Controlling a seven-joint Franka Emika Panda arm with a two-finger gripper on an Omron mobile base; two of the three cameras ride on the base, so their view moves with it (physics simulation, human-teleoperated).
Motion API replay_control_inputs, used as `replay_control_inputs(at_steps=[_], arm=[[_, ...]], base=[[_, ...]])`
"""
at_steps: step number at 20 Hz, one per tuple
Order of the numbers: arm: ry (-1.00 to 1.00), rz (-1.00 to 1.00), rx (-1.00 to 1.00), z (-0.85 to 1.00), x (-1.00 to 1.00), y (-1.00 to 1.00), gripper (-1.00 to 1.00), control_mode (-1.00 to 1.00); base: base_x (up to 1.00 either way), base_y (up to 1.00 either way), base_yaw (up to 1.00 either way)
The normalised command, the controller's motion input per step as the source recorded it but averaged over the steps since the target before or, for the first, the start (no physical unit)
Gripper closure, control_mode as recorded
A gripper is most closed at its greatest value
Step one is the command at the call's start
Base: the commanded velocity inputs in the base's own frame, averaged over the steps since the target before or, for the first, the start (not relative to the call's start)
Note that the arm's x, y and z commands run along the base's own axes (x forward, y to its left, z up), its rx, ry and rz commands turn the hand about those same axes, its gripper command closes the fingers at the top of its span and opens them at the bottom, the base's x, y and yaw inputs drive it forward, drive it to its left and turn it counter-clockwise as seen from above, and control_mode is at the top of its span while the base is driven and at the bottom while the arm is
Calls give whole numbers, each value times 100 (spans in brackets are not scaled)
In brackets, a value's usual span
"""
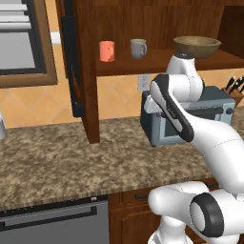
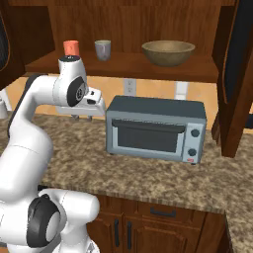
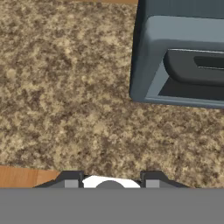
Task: Gather all objects into one cabinet and sort the glasses and bowls to opposite sides.
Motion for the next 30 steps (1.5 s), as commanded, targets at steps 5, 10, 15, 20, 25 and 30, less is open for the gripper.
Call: replay_control_inputs(at_steps=[5,10,15,20,25,30], arm=[[0,0,0,0,0,0,-100,100],[0,0,0,0,0,0,-100,100],[0,0,0,0,0,0,-100,100],[0,0,0,0,0,0,-100,100],[0,0,0,0,0,0,-100,100],[0,0,0,0,0,0,-100,100]], base=[[-24,0,-3],[-30,0,-22],[-11,0,-24],[-10,0,-21],[-14,0,-29],[-22,-1,-34]])
